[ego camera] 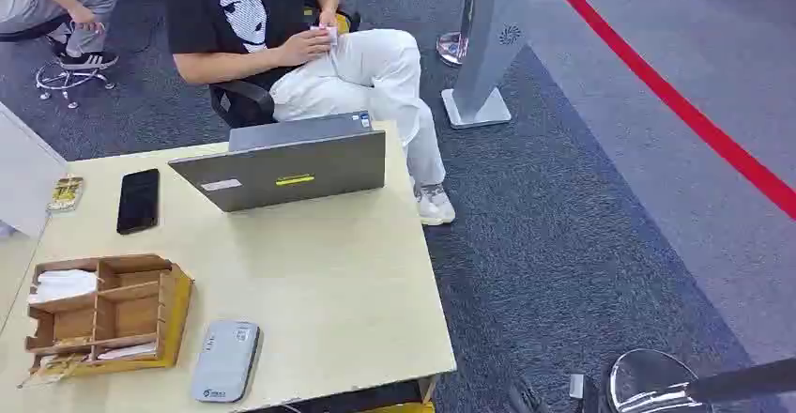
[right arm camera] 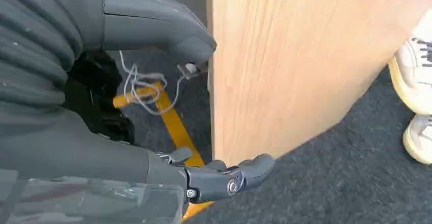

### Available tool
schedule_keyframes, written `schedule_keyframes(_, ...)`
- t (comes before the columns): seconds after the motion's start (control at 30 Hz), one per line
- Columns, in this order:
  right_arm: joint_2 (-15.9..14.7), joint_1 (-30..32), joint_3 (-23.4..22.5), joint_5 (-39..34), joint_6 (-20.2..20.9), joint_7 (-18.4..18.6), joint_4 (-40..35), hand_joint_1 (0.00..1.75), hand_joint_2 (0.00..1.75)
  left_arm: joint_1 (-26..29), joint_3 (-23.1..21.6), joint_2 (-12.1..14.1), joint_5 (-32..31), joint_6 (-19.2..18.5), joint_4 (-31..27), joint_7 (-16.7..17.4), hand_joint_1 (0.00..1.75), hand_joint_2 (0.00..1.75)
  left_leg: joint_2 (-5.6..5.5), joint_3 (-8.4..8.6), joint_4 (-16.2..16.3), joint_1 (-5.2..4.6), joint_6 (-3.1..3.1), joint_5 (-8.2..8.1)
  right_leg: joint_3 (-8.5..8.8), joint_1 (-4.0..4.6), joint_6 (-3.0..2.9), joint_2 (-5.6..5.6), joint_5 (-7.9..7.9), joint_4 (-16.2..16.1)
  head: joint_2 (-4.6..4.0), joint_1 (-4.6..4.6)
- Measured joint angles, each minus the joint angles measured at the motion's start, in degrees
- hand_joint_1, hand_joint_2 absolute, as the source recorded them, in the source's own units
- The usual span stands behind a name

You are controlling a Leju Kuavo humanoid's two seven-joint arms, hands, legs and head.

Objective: Pass the card to the sensor for recognition and then transmit it.

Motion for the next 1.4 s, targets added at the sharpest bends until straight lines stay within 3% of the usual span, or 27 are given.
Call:
schedule_keyframes(0.2,0.50,0.03,0.00,3.58,-1.66,-0.74,-2.08,0.00,1.75,3.27,2.45,-1.97,-0.52,0.72,-12.66,4.39,0.00,1.75,0.02,0.00,0.00,0.00,0.00,0.00,-0.01,0.00,0.00,0.01,0.00,0.00,0.00,0.00)
schedule_keyframes(0.47,0.90,0.24,-0.63,7.17,-2.58,-1.31,-4.77,0.00,1.75,7.96,2.54,-3.91,-1.94,3.63,-29.70,8.87,0.00,1.75,-0.10,-0.05,0.00,0.00,0.04,0.02,0.00,0.00,-0.01,-0.12,0.00,0.00,0.00,-0.02)
schedule_keyframes(0.67,1.33,0.46,-1.36,11.24,-2.97,-1.70,-7.09,0.00,1.75,11.28,3.56,-5.71,-4.80,6.71,-38.47,13.51,0.00,1.75,0.00,-0.11,0.03,0.09,0.04,0.03,-0.04,0.11,-0.04,0.01,0.05,0.00,0.00,0.02)
schedule_keyframes(0.83,1.62,0.59,-1.55,15.77,-3.41,-1.81,-9.10,0.00,1.75,11.47,8.05,-6.49,-10.65,10.01,-44.17,14.76,0.00,1.75,-0.11,-0.10,0.02,0.03,0.04,0.02,-0.03,0.05,-0.01,-0.10,0.00,-0.01,0.00,0.00)
schedule_keyframes(1.07,1.81,1.18,-1.79,18.25,-4.35,-1.46,-12.60,0.00,1.75,11.28,13.38,-7.56,-19.94,12.59,-52.04,13.29,0.00,1.75,-0.08,-0.06,0.02,0.05,0.03,0.03,-0.03,0.06,-0.02,-0.10,0.01,-0.01,0.00,0.02)
schedule_keyframes(1.17,1.84,1.36,-1.79,18.17,-4.87,-0.98,-13.73,0.00,1.75,11.37,14.62,-7.78,-20.41,13.33,-54.55,12.11,0.00,1.75,-0.09,-0.05,0.02,0.05,0.01,0.05,-0.02,0.06,-0.02,-0.10,0.01,0.00,0.00,0.00)
schedule_keyframes(1.3,1.90,1.58,-1.77,16.60,-5.53,-0.46,-14.87,0.00,1.75,11.56,14.84,-8.22,-20.28,13.77,-58.34,7.44,0.00,1.75,-0.08,-0.04,0.02,0.05,0.00,0.05,-0.02,0.06,-0.03,-0.10,0.01,0.00,0.00,0.00)
schedule_keyframes(1.4,1.95,2.02,-1.66,14.65,-5.75,0.22,-15.90,0.00,1.75,11.45,14.40,-8.46,-24.99,12.04,-64.04,3.67,0.00,1.75,-0.08,0.00,0.04,0.05,0.00,0.05,-0.14,0.06,-0.03,-0.10,0.01,-0.01,0.00,0.02)
